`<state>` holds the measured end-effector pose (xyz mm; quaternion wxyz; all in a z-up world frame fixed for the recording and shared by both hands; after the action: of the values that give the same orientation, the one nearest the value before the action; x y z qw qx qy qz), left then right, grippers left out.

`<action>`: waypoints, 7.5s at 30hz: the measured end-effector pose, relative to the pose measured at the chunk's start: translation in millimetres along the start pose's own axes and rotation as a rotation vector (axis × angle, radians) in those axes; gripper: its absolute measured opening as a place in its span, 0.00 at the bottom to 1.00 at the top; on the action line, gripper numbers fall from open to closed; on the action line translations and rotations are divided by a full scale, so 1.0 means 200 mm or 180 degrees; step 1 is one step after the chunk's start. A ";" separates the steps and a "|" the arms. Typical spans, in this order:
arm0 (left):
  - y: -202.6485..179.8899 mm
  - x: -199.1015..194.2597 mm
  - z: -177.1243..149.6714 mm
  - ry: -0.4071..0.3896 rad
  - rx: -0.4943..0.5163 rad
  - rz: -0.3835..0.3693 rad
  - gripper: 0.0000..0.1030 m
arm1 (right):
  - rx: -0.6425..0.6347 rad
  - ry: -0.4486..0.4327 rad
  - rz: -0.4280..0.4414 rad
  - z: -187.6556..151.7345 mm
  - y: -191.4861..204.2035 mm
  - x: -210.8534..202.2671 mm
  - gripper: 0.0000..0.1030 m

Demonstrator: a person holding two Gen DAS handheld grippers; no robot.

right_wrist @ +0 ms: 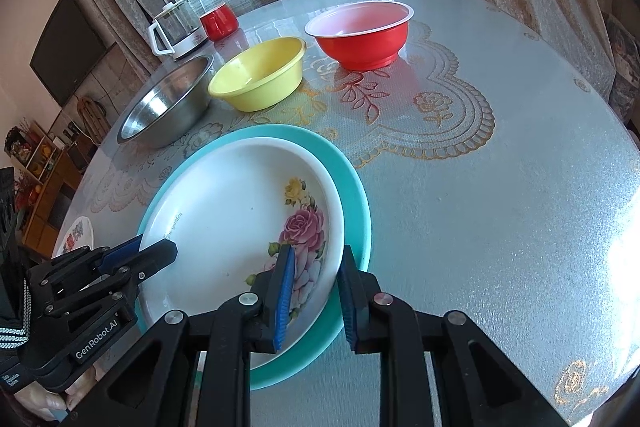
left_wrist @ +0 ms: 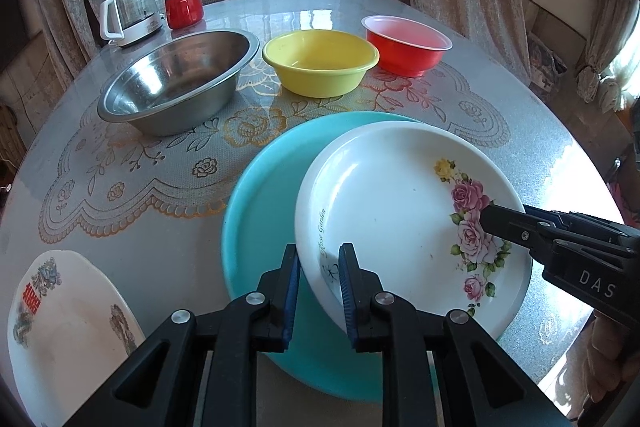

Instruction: Organize plates and bowls

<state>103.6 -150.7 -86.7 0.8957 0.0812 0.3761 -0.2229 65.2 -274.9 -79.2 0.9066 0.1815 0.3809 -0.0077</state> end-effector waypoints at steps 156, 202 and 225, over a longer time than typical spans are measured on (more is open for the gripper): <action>1.13 -0.57 -0.57 -0.0508 -0.1259 0.0798 0.33 | -0.1257 0.0457 0.1491 -0.35 1.11 0.19 0.27; 0.59 -0.42 -0.12 -0.0866 -0.0646 -0.0061 0.32 | -0.0969 -0.0344 0.0788 -0.04 0.58 -0.17 0.27; 0.24 -0.09 0.06 -0.0583 -0.0303 -0.0437 0.32 | -0.0567 -0.0403 0.0127 0.07 0.12 -0.08 0.27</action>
<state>122.6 -105.4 -66.7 0.9118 -0.0080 0.3076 -0.2720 67.3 -257.9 -52.1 0.9413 0.1069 0.3184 0.0327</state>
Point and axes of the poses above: each gripper's, at about its wrist camera, not at the fingertips, and x roughly the way its jaws point, y to its left, z to its top, the point moved 6 cm from there along x, roughly the way its jaws point, and after that the axes turned 10 degrees about -y, right-handed, at the moved point
